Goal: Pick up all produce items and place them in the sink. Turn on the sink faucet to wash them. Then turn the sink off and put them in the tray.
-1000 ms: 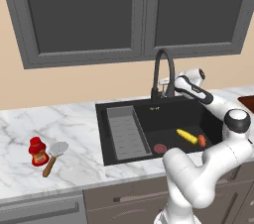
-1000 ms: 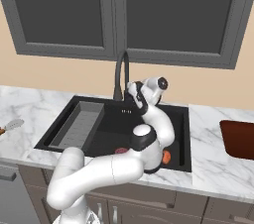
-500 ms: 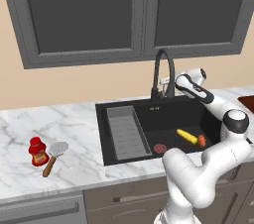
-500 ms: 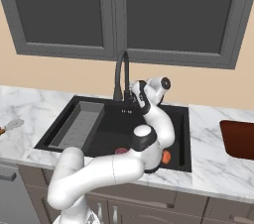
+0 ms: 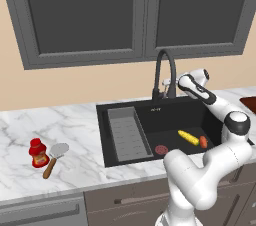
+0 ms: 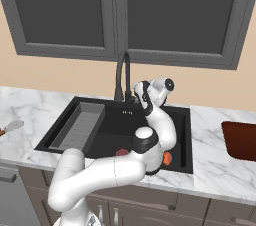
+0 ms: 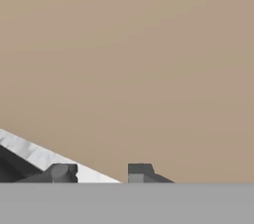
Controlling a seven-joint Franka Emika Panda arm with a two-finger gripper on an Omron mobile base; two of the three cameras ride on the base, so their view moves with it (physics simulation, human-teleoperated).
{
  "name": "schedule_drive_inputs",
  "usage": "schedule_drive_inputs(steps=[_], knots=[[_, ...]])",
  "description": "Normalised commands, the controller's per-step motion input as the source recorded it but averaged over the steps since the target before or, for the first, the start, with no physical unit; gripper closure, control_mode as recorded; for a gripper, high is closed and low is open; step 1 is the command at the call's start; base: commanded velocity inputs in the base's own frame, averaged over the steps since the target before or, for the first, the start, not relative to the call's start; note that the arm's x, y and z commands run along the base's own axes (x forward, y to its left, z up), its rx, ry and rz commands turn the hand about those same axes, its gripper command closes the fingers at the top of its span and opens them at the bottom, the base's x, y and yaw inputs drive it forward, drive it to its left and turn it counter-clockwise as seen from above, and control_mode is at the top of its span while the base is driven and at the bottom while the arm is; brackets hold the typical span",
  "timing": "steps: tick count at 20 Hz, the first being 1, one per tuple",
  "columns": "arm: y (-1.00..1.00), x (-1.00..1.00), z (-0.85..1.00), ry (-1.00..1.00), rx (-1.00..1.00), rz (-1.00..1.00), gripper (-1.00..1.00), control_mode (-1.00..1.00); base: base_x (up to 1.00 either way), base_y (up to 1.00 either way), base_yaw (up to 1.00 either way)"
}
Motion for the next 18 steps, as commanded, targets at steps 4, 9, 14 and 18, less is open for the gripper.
schedule_drive_inputs(steps=[4, 9, 14, 18], knots=[[-0.5, 0.15, -0.5, 0.0, 0.0, 0.05, 1.0, -1.0, 0.0, 0.0, 0.0], [-0.63, 0.21, -0.54, 0.0, 0.01, 0.07, 1.0, -1.0, 0.0, 0.0, 0.0], [-0.65, 0.26, -0.54, 0.01, 0.02, 0.1, 1.0, -1.0, 0.0, 0.0, 0.0], [-0.63, 0.25, -0.43, 0.07, 0.04, 0.08, 1.0, -1.0, 0.0, 0.0, 0.0]])
